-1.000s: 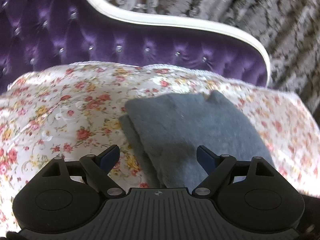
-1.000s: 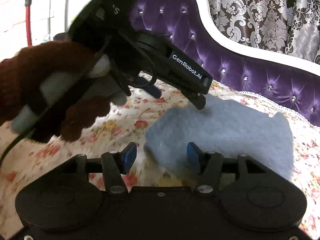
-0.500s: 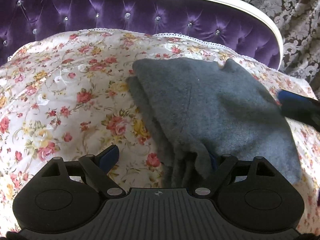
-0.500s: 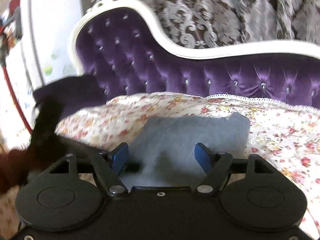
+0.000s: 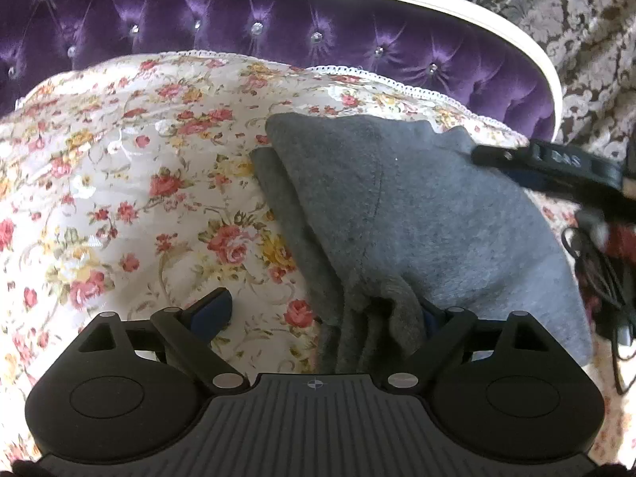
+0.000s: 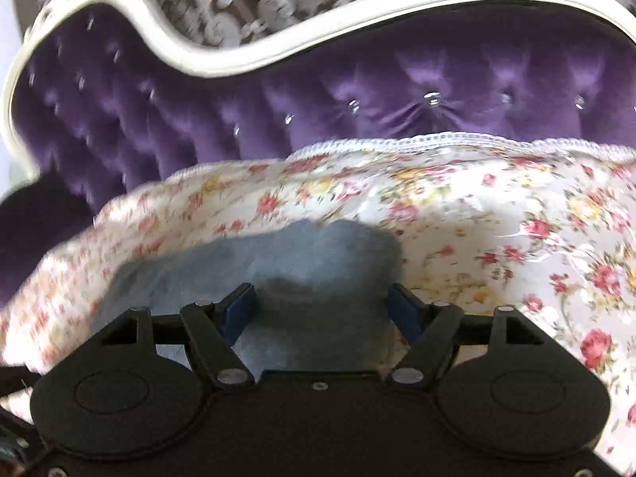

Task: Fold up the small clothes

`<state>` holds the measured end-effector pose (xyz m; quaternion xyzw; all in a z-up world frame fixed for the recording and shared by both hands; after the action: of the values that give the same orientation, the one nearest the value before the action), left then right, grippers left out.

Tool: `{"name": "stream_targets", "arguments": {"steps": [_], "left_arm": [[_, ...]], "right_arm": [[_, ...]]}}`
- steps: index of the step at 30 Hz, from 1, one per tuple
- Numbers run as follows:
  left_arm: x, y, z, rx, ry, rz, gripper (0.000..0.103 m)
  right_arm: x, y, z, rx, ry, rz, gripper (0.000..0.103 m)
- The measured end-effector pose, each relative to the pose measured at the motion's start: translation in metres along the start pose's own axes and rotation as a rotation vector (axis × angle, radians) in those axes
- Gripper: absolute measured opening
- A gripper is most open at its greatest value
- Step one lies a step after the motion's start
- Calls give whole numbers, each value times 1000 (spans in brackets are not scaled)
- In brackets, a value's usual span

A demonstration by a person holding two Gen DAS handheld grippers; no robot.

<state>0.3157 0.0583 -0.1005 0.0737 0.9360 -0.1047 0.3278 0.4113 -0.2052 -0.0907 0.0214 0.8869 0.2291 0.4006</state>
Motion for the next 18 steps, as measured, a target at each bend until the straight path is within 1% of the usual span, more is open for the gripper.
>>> {"name": "stream_targets", "arguments": {"steps": [4, 9, 11, 13, 16, 18], "left_arm": [[2, 2, -4, 67, 12, -59, 90], [2, 2, -3, 173, 15, -143, 90], [0, 0, 0, 180, 15, -143, 90], [-3, -3, 4, 194, 6, -137, 91], [-8, -5, 12, 227, -7, -154, 95], [-12, -8, 17, 248, -20, -166, 95]], "right_arm": [[13, -10, -15, -74, 39, 70, 79], [23, -25, -21, -198, 87, 190, 80], [27, -28, -18, -242, 103, 224, 80], [29, -26, -13, -266, 101, 221, 81], [28, -19, -6, -288, 98, 186, 87], [26, -14, -1, -303, 98, 181, 89]]}}
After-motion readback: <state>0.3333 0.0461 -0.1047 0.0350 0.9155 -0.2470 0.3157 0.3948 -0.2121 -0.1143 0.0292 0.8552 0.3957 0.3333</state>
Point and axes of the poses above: each gripper's, at about its wrist camera, not at the fingertips, and z roughly the way its jaws point, y to its left, x to its underside, the point moved 3 cm from there along z, roughly the way its jaws point, and after that the axes turned 6 degrees about z, right-handed, at the moved point
